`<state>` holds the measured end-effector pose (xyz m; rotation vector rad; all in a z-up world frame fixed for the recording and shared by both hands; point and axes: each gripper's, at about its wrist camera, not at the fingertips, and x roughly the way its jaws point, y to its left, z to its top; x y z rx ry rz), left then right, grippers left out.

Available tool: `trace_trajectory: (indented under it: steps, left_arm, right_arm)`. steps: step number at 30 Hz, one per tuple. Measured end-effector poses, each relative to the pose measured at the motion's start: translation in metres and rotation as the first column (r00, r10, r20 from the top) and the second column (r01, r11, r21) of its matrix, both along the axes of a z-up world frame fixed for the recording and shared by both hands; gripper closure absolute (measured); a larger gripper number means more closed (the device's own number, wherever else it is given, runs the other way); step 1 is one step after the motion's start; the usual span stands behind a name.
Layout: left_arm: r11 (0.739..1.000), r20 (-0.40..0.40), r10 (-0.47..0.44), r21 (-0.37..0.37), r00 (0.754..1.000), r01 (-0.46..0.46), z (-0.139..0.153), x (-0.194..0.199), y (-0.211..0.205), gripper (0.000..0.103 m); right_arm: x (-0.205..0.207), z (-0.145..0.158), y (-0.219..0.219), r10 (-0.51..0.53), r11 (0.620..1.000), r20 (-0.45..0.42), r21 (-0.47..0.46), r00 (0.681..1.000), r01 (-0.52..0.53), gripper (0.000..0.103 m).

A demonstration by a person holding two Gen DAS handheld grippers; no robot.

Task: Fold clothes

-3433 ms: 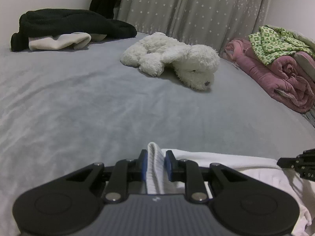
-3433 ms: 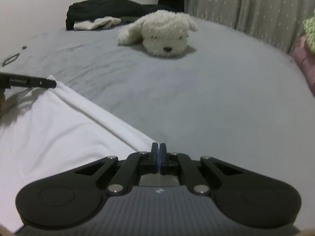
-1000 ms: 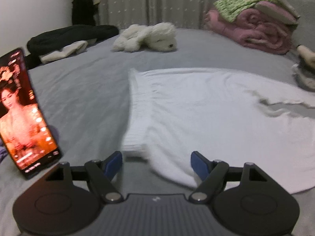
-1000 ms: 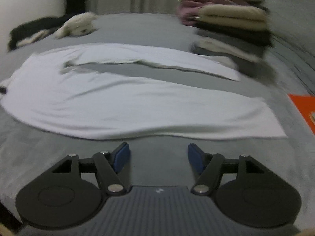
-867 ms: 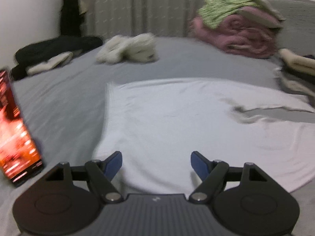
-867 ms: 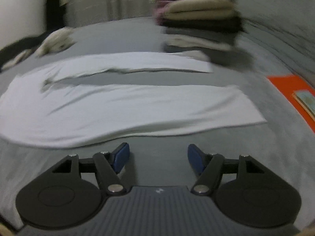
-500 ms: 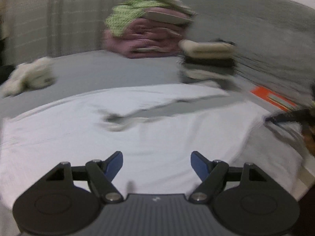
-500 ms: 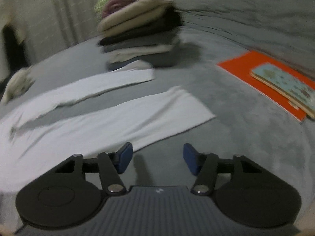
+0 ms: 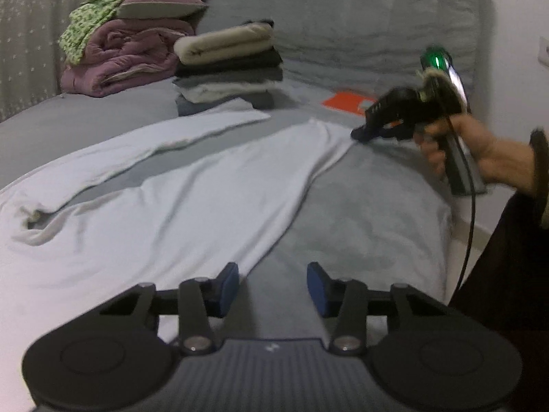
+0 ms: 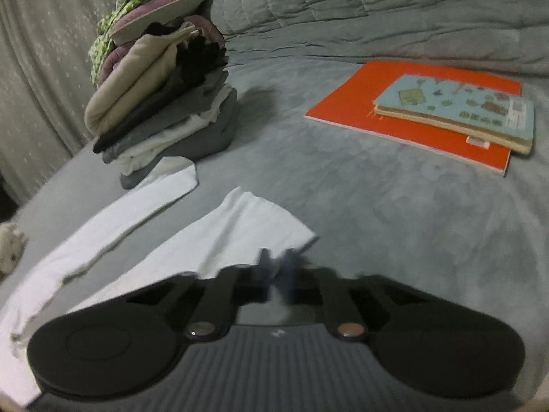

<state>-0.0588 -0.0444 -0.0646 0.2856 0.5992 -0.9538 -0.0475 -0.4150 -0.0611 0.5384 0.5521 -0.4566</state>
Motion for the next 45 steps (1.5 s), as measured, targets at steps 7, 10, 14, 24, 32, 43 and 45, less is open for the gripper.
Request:
trace_trajectory:
  steps: [7, 10, 14, 24, 32, 43, 45]
  left_arm:
    - [1.000, -0.006, 0.006, -0.018, 1.000, -0.006, 0.005, 0.008, -0.002, 0.073]
    - [1.000, -0.007, -0.002, 0.012, 1.000, 0.002, 0.000, 0.011, -0.007, 0.073]
    - [1.000, 0.000, 0.006, 0.009, 1.000, -0.006, 0.005, 0.013, -0.009, 0.073]
    - [0.998, 0.038, 0.020, 0.056, 0.999, -0.022, 0.003, 0.019, -0.014, 0.103]
    - [0.999, -0.033, -0.011, 0.036, 0.999, 0.013, 0.010, 0.026, -0.009, 0.103]
    - [0.998, -0.019, 0.033, -0.047, 0.999, -0.034, 0.022, 0.030, 0.002, 0.049]
    - [0.998, -0.012, 0.061, -0.029, 0.998, -0.062, 0.019, 0.035, 0.003, 0.047]
  right_arm:
    - [-0.005, 0.008, -0.005, -0.029, 0.996, 0.018, -0.082, 0.999, 0.030, 0.103]
    - [-0.002, 0.006, -0.007, -0.031, 0.995, -0.014, -0.099, 0.999, 0.030, 0.103]
    - [-0.002, 0.007, -0.008, -0.033, 0.993, -0.028, -0.115, 0.999, 0.030, 0.103]
    - [-0.001, 0.008, -0.010, -0.025, 0.992, -0.063, -0.128, 0.998, 0.017, 0.103]
    - [0.001, 0.006, -0.011, -0.019, 0.991, -0.106, -0.135, 0.994, 0.004, 0.103]
    - [0.007, 0.023, 0.011, -0.016, 0.973, -0.073, -0.229, 0.997, -0.001, 0.071]
    - [0.015, 0.022, 0.022, 0.035, 0.974, -0.075, -0.222, 0.997, -0.051, 0.071]
